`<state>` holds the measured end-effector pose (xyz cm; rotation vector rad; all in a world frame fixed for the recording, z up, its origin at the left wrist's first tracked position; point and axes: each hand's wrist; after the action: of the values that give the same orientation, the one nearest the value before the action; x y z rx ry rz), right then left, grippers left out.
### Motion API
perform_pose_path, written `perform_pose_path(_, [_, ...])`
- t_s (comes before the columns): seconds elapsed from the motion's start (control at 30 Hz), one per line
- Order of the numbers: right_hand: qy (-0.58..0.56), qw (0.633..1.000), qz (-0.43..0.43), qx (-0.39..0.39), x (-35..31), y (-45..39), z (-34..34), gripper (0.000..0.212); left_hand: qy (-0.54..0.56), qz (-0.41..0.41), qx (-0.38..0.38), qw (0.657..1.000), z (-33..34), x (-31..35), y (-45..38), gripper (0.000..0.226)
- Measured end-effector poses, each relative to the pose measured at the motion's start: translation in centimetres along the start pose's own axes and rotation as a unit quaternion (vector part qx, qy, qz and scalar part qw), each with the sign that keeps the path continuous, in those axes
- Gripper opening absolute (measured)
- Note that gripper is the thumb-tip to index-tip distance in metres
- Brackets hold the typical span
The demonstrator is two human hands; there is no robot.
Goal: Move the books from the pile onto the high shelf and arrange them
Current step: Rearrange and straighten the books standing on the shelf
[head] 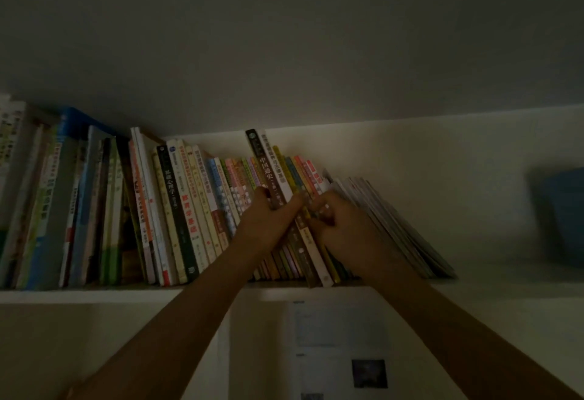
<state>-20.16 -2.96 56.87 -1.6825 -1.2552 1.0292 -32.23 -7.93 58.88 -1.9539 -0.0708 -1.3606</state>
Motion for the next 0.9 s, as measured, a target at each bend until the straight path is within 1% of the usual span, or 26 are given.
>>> perform_pose_path(0.07, [0.025,1.000,0.011,0.011,0.4,-0.3,0.1,0.008,-0.022,0.009,0.011,1.000,0.0,0.2,0.0,0.026])
perform_pose_path(0.13, [0.087,0.996,0.007,0.019,0.8,-0.3,0.4,0.005,-0.038,0.018,0.019,0.999,-0.1,0.6,0.2,0.008])
perform_pose_path(0.2, [0.145,0.989,-0.017,0.028,1.0,-0.3,0.8,0.009,-0.042,0.019,0.038,0.998,-0.1,0.8,0.4,0.019])
perform_pose_path(0.23, [0.161,0.986,-0.023,0.029,1.0,-0.4,0.8,0.012,-0.042,0.022,0.055,0.997,0.0,0.7,0.4,0.020])
perform_pose_path(0.3, [0.154,0.987,-0.025,0.029,1.2,-0.7,0.5,0.011,-0.040,0.027,0.094,0.994,0.6,0.4,0.6,0.011])
perform_pose_path(0.37, [0.141,0.990,-0.022,0.011,1.5,-1.0,0.2,0.009,-0.022,0.029,0.107,0.994,1.6,0.0,0.9,0.034])
perform_pose_path(0.4, [0.141,0.990,-0.021,-0.002,1.7,-1.2,0.0,0.009,-0.006,0.024,0.109,0.994,2.0,-0.1,1.0,0.043])
perform_pose_path(0.43, [0.140,0.990,-0.019,-0.015,1.8,-1.2,-0.1,0.010,0.002,0.023,0.115,0.993,2.2,-0.1,1.2,0.045])
perform_pose_path(0.5, [0.147,0.989,-0.021,-0.024,1.9,-1.2,-0.1,0.012,0.005,0.019,0.121,0.992,2.4,0.3,1.7,0.040])
perform_pose_path(0.57, [0.153,0.988,-0.025,-0.016,1.9,-1.1,0.0,0.013,0.008,0.026,0.134,0.991,2.3,0.6,2.2,0.035])
perform_pose_path(0.7, [0.178,0.983,-0.040,-0.005,1.8,-0.8,0.2,0.014,-0.043,0.067,0.198,0.977,1.2,1.6,4.4,0.032])
perform_pose_path(0.9, [0.202,0.978,-0.038,-0.018,1.4,-0.4,-0.1,0.011,-0.038,0.111,0.266,0.957,-2.0,1.7,7.7,0.030])
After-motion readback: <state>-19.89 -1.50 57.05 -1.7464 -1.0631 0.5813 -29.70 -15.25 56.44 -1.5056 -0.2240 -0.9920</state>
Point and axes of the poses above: each hand's wrist, its own y-axis away from the middle knuckle, its own z-axis out of the palm, x = y × z, and after that the axes turned 15 degrees about -z, right-handed
